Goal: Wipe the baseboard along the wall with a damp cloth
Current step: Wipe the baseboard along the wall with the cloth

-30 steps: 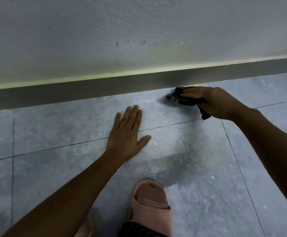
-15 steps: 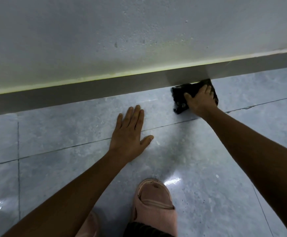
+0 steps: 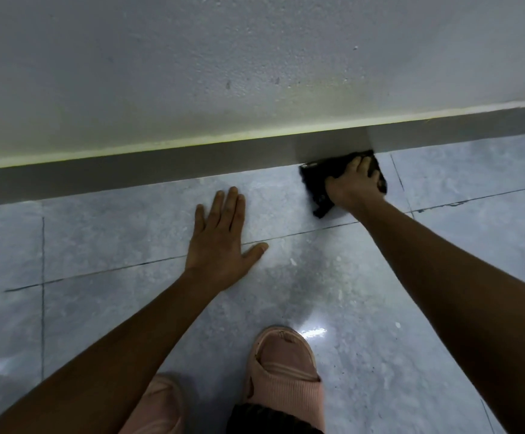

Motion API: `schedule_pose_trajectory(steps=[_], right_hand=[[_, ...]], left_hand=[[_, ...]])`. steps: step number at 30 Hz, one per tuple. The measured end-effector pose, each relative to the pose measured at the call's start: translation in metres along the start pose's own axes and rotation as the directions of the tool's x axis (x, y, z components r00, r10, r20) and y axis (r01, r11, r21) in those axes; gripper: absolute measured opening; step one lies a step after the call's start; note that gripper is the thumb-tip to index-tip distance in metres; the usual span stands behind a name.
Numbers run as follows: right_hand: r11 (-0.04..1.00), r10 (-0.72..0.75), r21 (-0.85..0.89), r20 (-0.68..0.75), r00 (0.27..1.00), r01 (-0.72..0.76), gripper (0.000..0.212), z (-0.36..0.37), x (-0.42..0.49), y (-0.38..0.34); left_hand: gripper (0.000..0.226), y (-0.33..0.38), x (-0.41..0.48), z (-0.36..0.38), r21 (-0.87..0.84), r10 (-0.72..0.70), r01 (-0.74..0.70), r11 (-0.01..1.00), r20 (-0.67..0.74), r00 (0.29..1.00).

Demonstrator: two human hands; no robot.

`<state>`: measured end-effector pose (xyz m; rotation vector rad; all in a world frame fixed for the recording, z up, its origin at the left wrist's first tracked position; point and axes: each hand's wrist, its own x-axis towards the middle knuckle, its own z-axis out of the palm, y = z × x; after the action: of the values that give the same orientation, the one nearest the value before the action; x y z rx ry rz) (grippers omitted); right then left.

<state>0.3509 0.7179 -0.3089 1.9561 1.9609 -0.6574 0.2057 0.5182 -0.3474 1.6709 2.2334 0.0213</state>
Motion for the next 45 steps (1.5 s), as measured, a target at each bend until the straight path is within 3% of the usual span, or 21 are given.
schedule_pose_trajectory(steps=[3, 6, 11, 21, 26, 30, 33, 40, 45], right_hand=[[0.998, -0.027, -0.05, -0.004, 1.0, 0.027, 0.078, 0.001, 0.007, 0.01], [0.999, 0.042, -0.029, -0.053, 0.998, -0.044, 0.08, -0.018, 0.032, 0.029], [0.989, 0.144, 0.01, 0.023, 0.989, -0.144, 0.082, -0.036, 0.056, 0.034], [0.981, -0.136, -0.141, 0.004, 0.991, 0.135, 0.079, 0.018, -0.025, -0.012], [0.998, -0.022, -0.066, -0.082, 0.996, 0.016, 0.078, -0.01, 0.012, 0.023], [0.997, 0.068, -0.03, -0.056, 0.996, -0.07, 0.073, -0.025, 0.023, 0.029], [0.996, 0.014, -0.083, -0.095, 0.995, -0.022, 0.071, -0.006, -0.001, 0.004], [0.939, -0.28, -0.221, -0.043, 0.959, 0.264, 0.069, 0.039, -0.054, -0.027], [0.984, -0.122, -0.145, -0.098, 0.988, 0.107, 0.066, 0.001, -0.012, 0.017]], left_hand=[[0.095, -0.003, -0.001, -0.003, -0.012, 0.015, -0.015, 1.0, -0.003, 1.0], [0.093, -0.01, -0.001, -0.006, -0.016, 0.048, -0.048, 0.999, -0.006, 0.999], [0.093, -0.011, 0.0, -0.002, -0.015, 0.057, -0.057, 0.998, -0.011, 0.998], [0.096, -0.011, -0.004, -0.005, 0.006, 0.049, -0.049, 0.999, 0.013, 0.999], [0.091, -0.046, -0.032, -0.006, -0.029, -0.16, 0.159, 0.987, -0.063, 0.985], [0.092, -0.072, -0.046, -0.002, -0.023, -0.19, 0.189, 0.982, -0.069, 0.979], [0.093, -0.069, -0.044, 0.0, -0.047, -0.204, 0.201, 0.978, -0.073, 0.976], [0.094, -0.072, -0.044, 0.0, -0.002, -0.189, 0.189, 0.982, -0.069, 0.98], [0.091, -0.098, -0.063, -0.003, -0.05, -0.282, 0.278, 0.959, -0.092, 0.955]])
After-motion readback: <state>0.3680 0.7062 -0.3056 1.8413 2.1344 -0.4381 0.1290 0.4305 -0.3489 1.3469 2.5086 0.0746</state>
